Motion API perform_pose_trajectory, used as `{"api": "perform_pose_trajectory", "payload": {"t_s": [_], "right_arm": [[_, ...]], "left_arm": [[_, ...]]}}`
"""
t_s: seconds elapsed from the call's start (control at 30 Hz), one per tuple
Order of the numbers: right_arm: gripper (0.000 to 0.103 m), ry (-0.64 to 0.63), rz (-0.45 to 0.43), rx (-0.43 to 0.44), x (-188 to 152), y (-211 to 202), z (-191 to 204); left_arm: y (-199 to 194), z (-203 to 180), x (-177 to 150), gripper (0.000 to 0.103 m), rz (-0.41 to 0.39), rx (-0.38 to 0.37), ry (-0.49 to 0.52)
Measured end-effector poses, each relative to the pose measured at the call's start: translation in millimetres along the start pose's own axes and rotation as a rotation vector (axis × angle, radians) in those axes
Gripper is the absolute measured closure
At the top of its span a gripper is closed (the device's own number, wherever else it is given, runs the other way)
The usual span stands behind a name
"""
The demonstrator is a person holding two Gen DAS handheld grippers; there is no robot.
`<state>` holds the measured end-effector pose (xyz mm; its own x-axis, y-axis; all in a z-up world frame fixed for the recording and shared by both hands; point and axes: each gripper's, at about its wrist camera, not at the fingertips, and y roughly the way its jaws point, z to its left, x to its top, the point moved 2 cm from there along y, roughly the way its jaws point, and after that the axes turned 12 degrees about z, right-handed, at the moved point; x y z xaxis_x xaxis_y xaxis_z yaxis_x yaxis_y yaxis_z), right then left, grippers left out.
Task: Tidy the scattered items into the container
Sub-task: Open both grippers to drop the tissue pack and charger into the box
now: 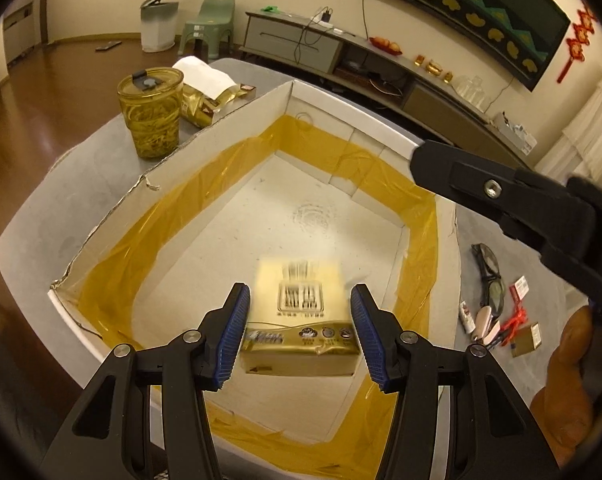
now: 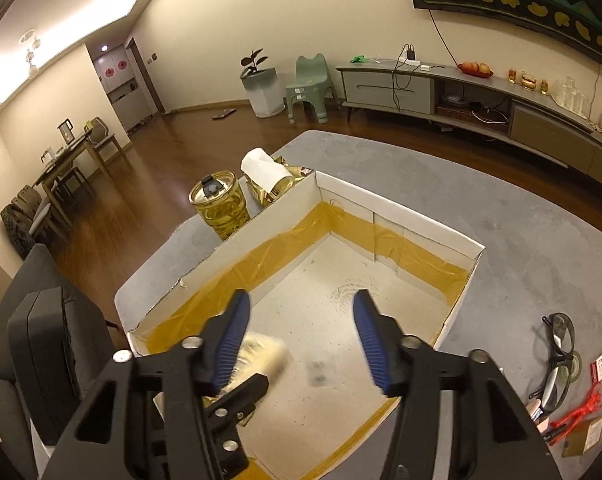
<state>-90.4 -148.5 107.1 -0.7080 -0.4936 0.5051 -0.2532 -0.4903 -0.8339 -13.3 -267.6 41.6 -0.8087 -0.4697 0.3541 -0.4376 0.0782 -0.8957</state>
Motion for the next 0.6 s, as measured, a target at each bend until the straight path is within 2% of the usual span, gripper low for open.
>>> {"api": "perform_pose_trajectory", "payload": {"t_s": [0.33, 0.47, 0.6], "right_arm": [[0.046, 0.069, -0.017, 0.089, -33.6, -26.3, -28.7], [0.046, 0.064, -0.02, 0.127, -49.8, -36.7, -32.8], [0.046, 0.066, -0.026, 0.159, -62.5, -45.1, -34.4]], "left_arm": [[-22.9, 18.4, -3.1, 0.048, -0.047, -0.019, -0.064], [-28.9, 10.0, -9.9, 0.048, -0.058, -0.041, -0.058], [-30.1, -11.8, -20.8, 0.047, -0.05, -0.028, -0.001]]}}
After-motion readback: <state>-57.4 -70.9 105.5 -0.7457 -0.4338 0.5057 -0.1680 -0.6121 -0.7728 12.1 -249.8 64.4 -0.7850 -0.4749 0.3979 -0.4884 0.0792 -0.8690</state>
